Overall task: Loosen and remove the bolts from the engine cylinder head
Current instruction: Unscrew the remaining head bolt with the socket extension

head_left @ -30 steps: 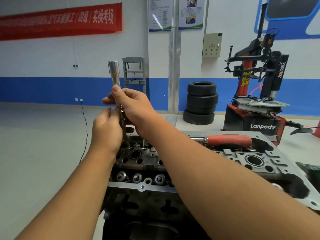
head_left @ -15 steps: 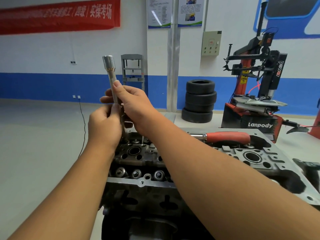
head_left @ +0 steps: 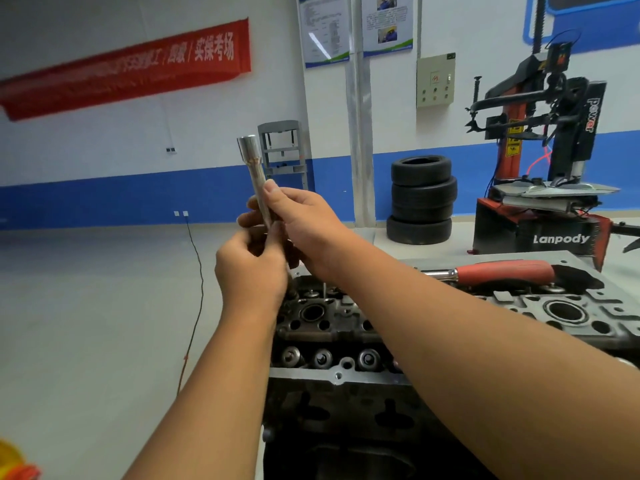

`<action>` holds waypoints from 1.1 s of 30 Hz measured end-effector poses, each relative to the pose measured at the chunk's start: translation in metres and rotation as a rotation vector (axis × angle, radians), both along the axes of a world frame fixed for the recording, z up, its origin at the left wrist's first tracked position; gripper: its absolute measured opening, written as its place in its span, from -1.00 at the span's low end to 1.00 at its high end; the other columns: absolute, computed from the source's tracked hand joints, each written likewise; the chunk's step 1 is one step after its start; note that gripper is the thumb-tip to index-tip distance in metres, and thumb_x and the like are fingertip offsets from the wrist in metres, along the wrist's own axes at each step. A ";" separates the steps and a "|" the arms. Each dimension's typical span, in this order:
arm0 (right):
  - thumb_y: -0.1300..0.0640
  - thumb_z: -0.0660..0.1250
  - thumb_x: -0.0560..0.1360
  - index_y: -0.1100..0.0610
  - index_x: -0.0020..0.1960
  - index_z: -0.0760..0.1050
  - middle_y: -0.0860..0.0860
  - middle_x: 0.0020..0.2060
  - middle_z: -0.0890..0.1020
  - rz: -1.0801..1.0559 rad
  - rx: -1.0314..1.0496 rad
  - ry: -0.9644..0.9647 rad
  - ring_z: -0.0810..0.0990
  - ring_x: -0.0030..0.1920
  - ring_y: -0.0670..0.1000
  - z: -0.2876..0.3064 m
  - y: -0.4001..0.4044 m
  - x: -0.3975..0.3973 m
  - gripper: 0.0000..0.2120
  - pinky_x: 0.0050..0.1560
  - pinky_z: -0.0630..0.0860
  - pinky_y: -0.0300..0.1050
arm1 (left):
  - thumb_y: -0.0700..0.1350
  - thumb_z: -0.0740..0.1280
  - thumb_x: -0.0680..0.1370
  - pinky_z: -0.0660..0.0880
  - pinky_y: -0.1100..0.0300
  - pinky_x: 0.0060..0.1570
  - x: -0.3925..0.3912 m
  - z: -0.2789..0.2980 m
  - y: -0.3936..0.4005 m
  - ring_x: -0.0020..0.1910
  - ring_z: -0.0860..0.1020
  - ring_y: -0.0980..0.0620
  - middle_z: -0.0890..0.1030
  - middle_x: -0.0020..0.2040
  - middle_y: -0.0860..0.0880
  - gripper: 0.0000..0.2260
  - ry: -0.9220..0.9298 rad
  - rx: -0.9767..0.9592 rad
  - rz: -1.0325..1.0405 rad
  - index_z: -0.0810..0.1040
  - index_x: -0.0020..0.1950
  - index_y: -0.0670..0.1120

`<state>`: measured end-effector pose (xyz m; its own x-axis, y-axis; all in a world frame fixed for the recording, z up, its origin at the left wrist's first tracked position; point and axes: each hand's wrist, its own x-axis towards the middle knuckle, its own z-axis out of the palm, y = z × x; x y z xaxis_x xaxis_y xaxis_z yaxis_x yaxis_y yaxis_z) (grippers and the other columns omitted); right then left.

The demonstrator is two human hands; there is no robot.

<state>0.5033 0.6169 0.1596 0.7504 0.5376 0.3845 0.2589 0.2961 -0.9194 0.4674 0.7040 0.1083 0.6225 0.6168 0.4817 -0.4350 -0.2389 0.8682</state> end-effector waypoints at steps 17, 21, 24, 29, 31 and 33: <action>-0.01 0.38 0.64 0.29 0.20 0.52 0.18 0.05 0.75 -0.055 -0.041 -0.040 0.73 -0.10 0.07 -0.003 0.002 0.001 -0.64 -0.17 0.66 -0.02 | 0.01 0.51 0.56 0.68 0.03 -0.22 0.002 -0.003 0.004 -0.23 0.73 0.01 0.72 -0.25 0.06 -0.88 -0.012 0.017 0.075 0.63 -0.15 0.08; -0.02 0.29 0.69 0.22 0.10 0.56 0.22 0.10 0.72 -0.043 -0.033 -0.035 0.69 -0.16 0.00 -0.003 0.002 -0.002 -0.72 -0.30 0.60 -0.16 | 0.27 0.39 0.49 0.71 -0.15 -0.14 -0.002 0.001 0.000 -0.18 0.74 -0.07 0.73 -0.22 0.03 -0.71 0.022 -0.033 -0.011 0.69 -0.12 0.08; -0.08 0.21 0.72 0.20 0.11 0.59 0.20 0.10 0.73 -0.033 -0.054 -0.037 0.68 -0.18 -0.05 -0.003 0.002 -0.003 -0.64 -0.37 0.55 -0.23 | 0.30 0.29 0.51 0.67 -0.30 -0.03 -0.002 0.004 -0.001 -0.07 0.73 -0.21 0.74 -0.12 -0.07 -0.71 0.033 -0.087 -0.059 0.71 -0.12 0.17; -0.11 0.34 0.65 0.16 0.10 0.52 0.16 0.03 0.75 -0.041 -0.056 -0.029 0.73 -0.12 0.02 -0.003 0.002 0.000 -0.68 -0.23 0.64 -0.05 | 0.22 0.37 0.49 0.68 -0.28 -0.05 -0.004 0.002 -0.001 -0.12 0.74 -0.17 0.75 -0.17 -0.04 -0.75 0.038 -0.050 -0.016 0.72 -0.11 0.09; -0.05 0.39 0.63 0.17 0.05 0.50 0.22 0.05 0.74 -0.032 -0.027 -0.035 0.73 -0.07 0.10 -0.005 0.004 0.003 -0.73 -0.01 0.70 0.11 | 0.18 0.45 0.46 0.70 -0.23 -0.05 -0.005 0.000 0.000 -0.13 0.74 -0.11 0.75 -0.17 0.01 -0.78 0.027 -0.029 0.011 0.72 -0.09 0.06; -0.03 0.37 0.64 0.16 -0.01 0.52 0.23 0.07 0.73 -0.029 -0.008 -0.035 0.72 -0.05 0.10 -0.006 0.005 0.004 -0.76 0.10 0.68 0.16 | 0.16 0.47 0.47 0.70 -0.19 -0.06 -0.003 -0.001 0.001 -0.13 0.74 -0.04 0.75 -0.18 0.07 -0.84 0.014 -0.008 0.037 0.71 -0.10 0.09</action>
